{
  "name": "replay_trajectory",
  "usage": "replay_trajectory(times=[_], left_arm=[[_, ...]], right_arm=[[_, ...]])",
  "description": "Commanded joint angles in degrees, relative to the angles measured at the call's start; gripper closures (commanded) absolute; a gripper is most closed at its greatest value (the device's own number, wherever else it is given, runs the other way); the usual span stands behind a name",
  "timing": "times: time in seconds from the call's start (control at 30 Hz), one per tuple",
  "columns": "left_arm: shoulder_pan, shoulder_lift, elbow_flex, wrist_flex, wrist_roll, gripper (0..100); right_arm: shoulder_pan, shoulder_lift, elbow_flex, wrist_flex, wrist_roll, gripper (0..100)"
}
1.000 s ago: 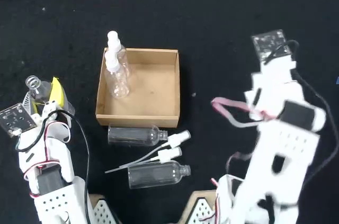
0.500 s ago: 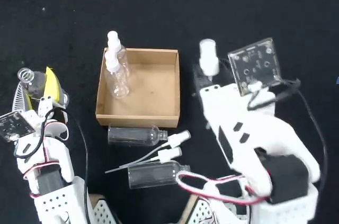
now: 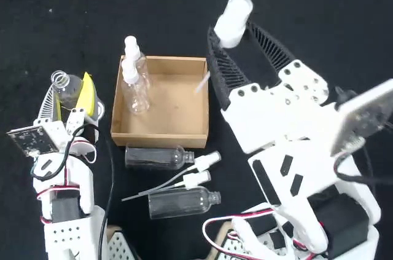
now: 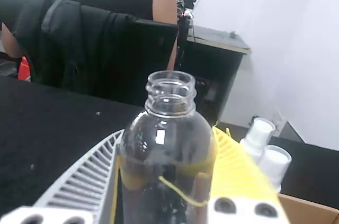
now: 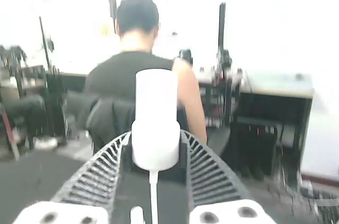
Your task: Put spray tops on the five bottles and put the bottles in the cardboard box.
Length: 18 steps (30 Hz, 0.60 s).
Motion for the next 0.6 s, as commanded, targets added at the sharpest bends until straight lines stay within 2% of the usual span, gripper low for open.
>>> replay_trajectory(times=[0.0,0.27,0.47,0.57], left_arm=[[0.57,-1.32,0.92,-1.67,0.00,97],[1.36,-1.32,0.92,-1.58,0.09,97],[9.89,-1.32,0.92,-1.76,-0.26,97],[11.30,-1.32,0.92,-2.02,-0.26,97]], right_arm=[[-0.97,0.84,-3.03,-5.10,0.18,98.7],[-0.88,0.75,-1.98,-4.66,0.18,98.7],[-1.14,0.75,-1.80,-4.75,0.18,98.7],[-1.14,0.75,-1.80,-4.84,0.18,98.7]])
